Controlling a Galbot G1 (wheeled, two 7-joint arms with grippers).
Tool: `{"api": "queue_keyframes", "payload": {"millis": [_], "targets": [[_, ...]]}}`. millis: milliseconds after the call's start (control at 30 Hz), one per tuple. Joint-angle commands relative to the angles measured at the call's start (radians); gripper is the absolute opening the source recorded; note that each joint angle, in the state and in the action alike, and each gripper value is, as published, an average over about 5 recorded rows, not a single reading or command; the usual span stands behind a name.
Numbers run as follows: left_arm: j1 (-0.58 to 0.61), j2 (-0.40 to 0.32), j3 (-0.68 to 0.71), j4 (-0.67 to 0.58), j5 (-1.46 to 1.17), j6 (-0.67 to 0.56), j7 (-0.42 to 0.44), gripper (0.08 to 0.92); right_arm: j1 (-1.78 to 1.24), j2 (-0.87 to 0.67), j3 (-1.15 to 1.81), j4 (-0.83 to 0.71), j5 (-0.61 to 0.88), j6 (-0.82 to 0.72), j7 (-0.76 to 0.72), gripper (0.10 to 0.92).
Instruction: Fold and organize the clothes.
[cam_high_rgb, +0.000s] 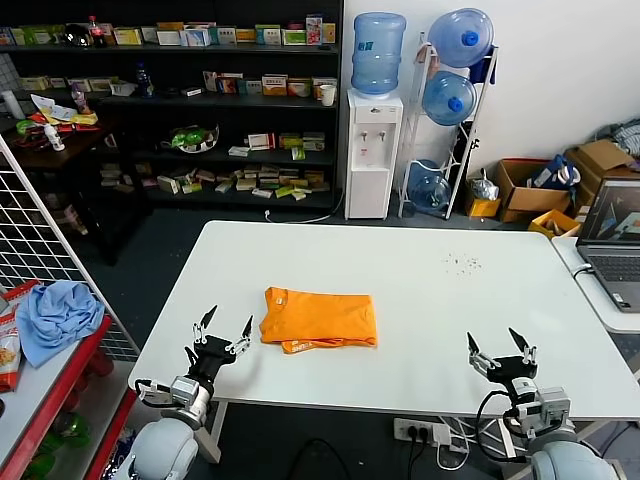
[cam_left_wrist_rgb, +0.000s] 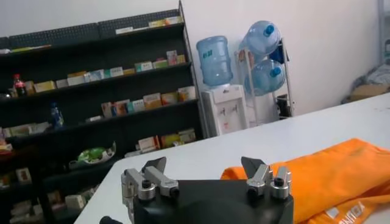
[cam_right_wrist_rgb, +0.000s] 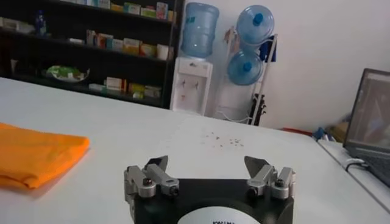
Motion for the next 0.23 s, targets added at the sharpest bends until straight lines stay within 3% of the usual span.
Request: {"api": "queue_keyframes", "payload": {"millis": [33, 233], "targets": [[0.01, 0.004, -0.015, -0.027, 0.002, 0.03, 0.008, 0.823, 0.005, 0.037, 0.007, 0.005, -0.014, -0.01, -0.005, 0.823], [0.011, 0.0, -0.017, -0.028, 0.002, 0.028, 0.009, 0.823, 0.009, 0.043, 0.003, 0.002, -0.015, -0.009, -0.005, 0.823]]}}
